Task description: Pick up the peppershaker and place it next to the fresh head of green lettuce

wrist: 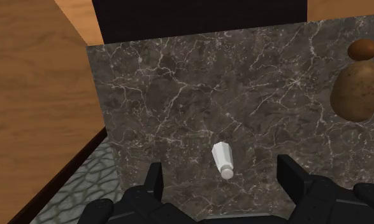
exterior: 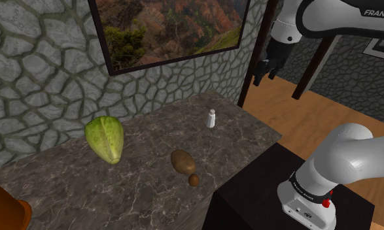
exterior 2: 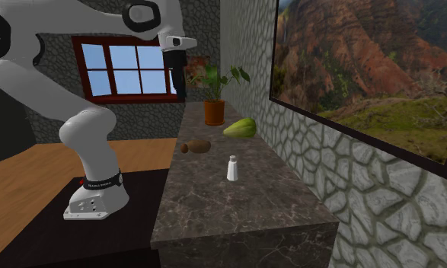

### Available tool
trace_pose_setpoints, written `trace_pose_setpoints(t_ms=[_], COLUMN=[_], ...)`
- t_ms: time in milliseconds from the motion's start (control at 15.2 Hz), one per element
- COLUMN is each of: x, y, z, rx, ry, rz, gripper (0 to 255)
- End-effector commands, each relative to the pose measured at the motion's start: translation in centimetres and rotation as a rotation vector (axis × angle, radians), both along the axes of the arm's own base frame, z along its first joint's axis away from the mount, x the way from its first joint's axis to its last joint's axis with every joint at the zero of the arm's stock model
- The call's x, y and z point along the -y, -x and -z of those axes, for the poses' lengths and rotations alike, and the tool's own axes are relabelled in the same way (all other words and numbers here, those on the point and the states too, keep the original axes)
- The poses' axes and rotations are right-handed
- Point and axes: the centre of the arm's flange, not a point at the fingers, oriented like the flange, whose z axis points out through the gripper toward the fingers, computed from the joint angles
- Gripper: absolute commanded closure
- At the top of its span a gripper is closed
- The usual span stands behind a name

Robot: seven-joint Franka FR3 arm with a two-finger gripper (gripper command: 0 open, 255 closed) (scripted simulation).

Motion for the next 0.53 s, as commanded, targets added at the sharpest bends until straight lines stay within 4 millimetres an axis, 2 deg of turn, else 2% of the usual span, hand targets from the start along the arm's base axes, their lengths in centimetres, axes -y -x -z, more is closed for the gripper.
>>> trace_pose_setpoints(t_ms=[0, 462], x=[0.0, -1.1], y=[0.0, -6.3], z=[0.0, 7.0], rx=[0.0, -0.018], ry=[0.0, 0.019], rz=[0.0, -0.023], gripper=[0, 0])
